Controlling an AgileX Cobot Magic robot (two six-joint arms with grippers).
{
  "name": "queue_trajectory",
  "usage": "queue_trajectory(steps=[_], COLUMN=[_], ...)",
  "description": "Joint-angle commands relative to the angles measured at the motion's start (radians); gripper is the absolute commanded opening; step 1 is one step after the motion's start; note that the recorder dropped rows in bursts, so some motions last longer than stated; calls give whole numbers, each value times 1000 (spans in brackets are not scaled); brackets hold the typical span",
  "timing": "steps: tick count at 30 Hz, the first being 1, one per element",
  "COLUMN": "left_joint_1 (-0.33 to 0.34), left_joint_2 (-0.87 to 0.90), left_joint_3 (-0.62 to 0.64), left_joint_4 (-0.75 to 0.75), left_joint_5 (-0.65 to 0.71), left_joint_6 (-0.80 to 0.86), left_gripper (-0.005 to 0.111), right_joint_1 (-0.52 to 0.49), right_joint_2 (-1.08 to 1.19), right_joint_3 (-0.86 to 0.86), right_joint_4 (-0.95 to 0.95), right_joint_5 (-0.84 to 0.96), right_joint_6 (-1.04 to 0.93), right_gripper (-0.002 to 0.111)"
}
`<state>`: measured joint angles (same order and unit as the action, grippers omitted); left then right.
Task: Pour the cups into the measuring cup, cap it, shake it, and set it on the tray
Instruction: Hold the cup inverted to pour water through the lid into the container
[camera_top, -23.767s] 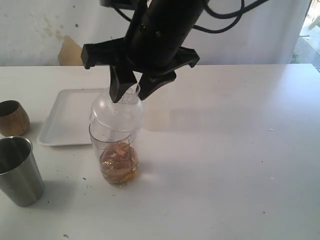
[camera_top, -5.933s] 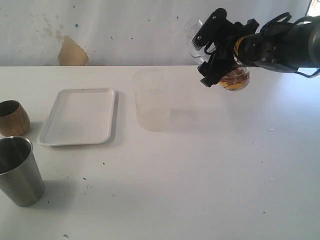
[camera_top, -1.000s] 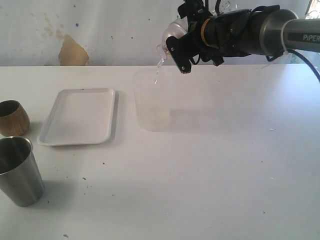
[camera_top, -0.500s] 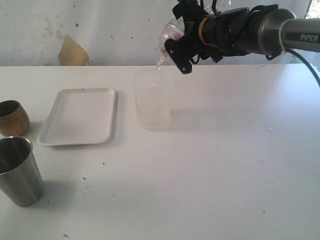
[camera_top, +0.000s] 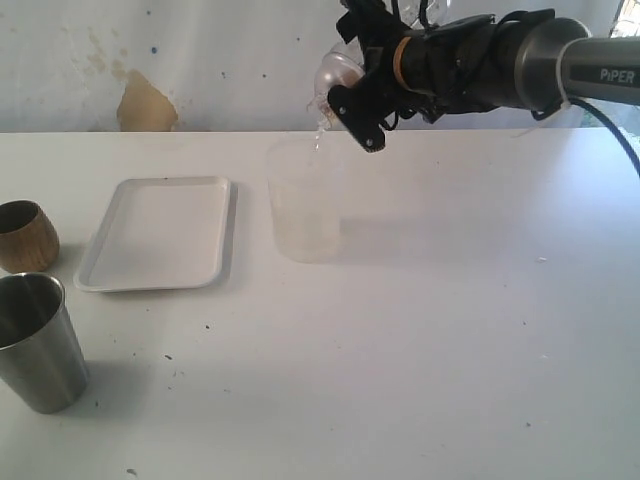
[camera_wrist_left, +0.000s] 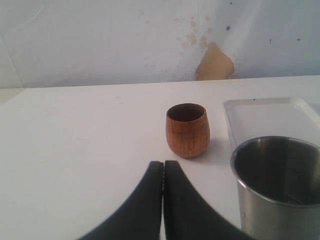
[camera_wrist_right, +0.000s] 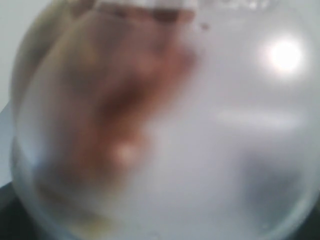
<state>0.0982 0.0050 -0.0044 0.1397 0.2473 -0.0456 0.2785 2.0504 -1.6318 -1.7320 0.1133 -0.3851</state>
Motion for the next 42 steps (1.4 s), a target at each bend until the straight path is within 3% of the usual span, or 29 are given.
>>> queue_trajectory(steps=[1,8,15,26,42], left_joint_1=[-2,-2,-2,-2,-2], left_joint_2=[-5,-5,-5,-5,-5], left_joint_3=[4,4,4,4,4], left_joint_4=[-4,-4,-4,-4,-4], left_joint_5=[-8,-8,-8,-8,-8], left_joint_6=[-2,-2,-2,-2,-2], left_gripper=[1,1,1,1,1], right_joint_1=[0,0,0,0,0], right_joint_2=[-10,-10,-6,-3,-4], right_joint_3=[-12,-12,-12,-12,-12], right_joint_4=[-12,-12,-12,-12,-12], right_joint_5=[-11,-10,-7,-7,47], right_joint_6=[-4,-2,185,188,-96], right_gripper=[0,0,0,0,0])
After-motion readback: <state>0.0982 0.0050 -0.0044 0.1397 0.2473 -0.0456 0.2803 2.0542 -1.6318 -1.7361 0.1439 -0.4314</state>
